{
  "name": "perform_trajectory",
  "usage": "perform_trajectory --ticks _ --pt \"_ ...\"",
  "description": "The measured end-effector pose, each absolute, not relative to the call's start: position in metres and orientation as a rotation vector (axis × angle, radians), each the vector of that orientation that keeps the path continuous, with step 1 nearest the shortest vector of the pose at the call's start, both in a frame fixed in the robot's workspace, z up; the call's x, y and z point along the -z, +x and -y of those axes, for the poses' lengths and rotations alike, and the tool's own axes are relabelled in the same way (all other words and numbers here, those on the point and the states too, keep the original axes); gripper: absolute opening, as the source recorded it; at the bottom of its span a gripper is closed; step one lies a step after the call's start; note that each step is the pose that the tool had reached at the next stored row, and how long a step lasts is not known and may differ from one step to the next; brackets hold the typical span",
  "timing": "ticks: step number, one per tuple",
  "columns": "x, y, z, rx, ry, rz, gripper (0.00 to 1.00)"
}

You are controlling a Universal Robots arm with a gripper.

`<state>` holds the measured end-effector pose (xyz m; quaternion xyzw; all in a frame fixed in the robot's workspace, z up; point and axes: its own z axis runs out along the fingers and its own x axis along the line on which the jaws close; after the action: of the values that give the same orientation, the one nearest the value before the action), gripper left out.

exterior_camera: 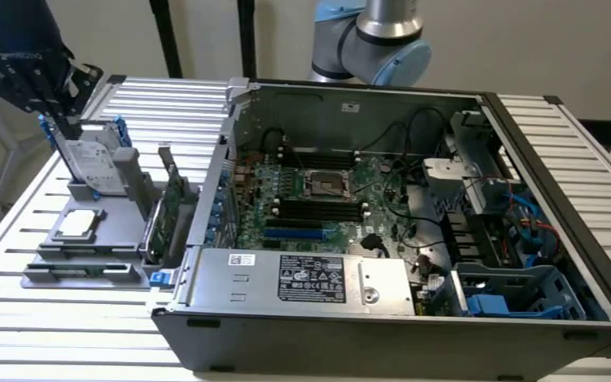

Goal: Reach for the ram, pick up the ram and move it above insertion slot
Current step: 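Reach for the ram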

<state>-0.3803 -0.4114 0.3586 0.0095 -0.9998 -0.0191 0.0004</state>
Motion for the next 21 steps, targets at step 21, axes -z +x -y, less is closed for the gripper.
perform_trajectory --ticks 21 --pt "-0.360 -0.389 0.468 0.058 0.049 3.141 0.11"
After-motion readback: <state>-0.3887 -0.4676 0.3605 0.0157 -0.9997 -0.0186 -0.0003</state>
